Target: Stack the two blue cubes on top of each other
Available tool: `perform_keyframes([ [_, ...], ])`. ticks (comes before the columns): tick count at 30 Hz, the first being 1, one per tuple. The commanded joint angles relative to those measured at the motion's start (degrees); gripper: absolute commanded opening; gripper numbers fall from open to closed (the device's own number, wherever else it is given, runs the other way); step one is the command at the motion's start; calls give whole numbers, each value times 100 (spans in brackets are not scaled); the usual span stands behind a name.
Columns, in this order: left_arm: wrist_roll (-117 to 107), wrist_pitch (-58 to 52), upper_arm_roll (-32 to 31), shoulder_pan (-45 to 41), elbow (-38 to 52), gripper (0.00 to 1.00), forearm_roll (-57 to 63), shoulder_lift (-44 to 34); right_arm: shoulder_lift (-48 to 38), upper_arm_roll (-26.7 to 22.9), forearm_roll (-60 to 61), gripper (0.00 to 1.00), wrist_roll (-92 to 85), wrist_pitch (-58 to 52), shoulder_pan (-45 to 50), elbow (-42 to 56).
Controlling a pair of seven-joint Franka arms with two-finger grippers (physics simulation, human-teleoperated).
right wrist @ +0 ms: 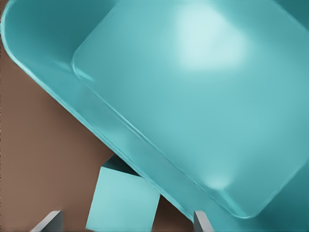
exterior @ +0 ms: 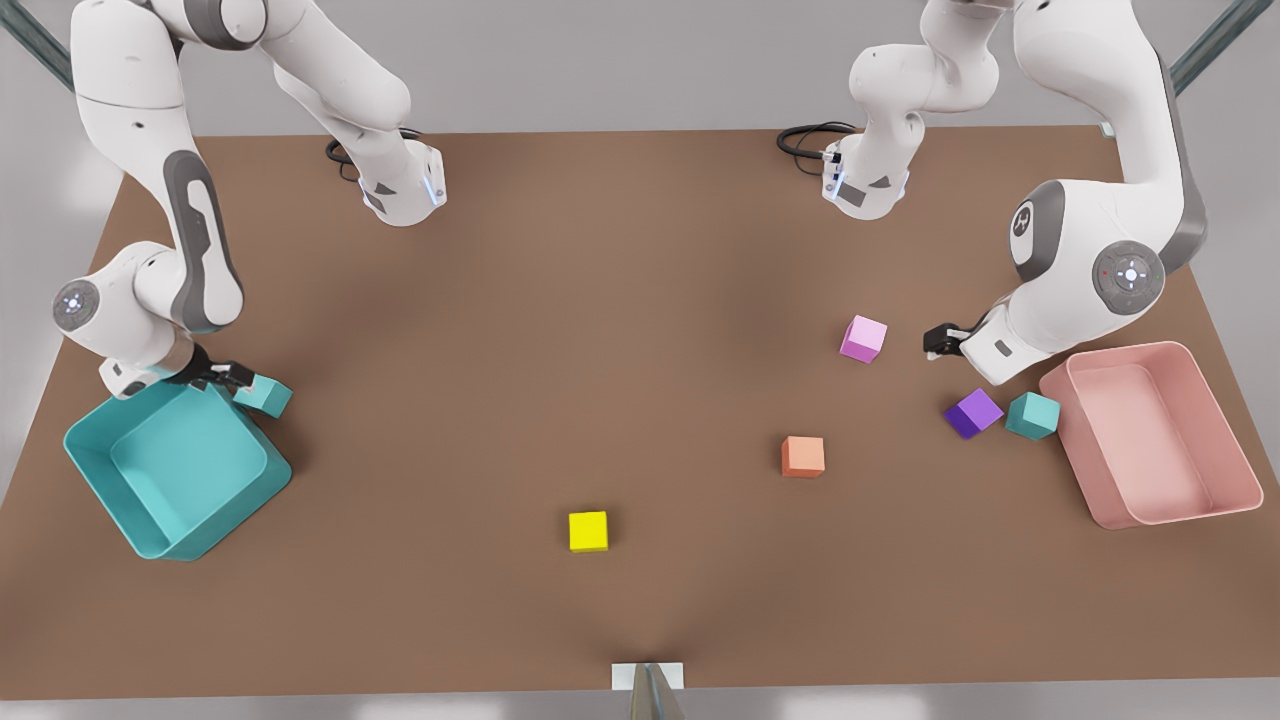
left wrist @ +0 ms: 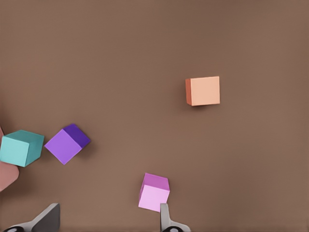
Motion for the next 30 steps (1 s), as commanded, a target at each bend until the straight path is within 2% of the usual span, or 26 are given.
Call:
perform_keyframes([
  [1, -11, -27, -1, 0, 3, 100, 4, -3, -45, -1, 12, 100, -496, -377, -7, -6],
  [10, -11, -176, -10, -88, 55, 100, 4, -12, -538, 8, 20, 100, -444, -254, -68, -806],
  [20, -11, -712, -1, -44, 354, 100, -14, 182, -107, 52, 126, 100, -382, 484, 11, -823],
  [30, -11, -826, -1, -53, 363, 100, 4, 182, 139, 52, 135, 100, -391, 633, 2, -744],
])
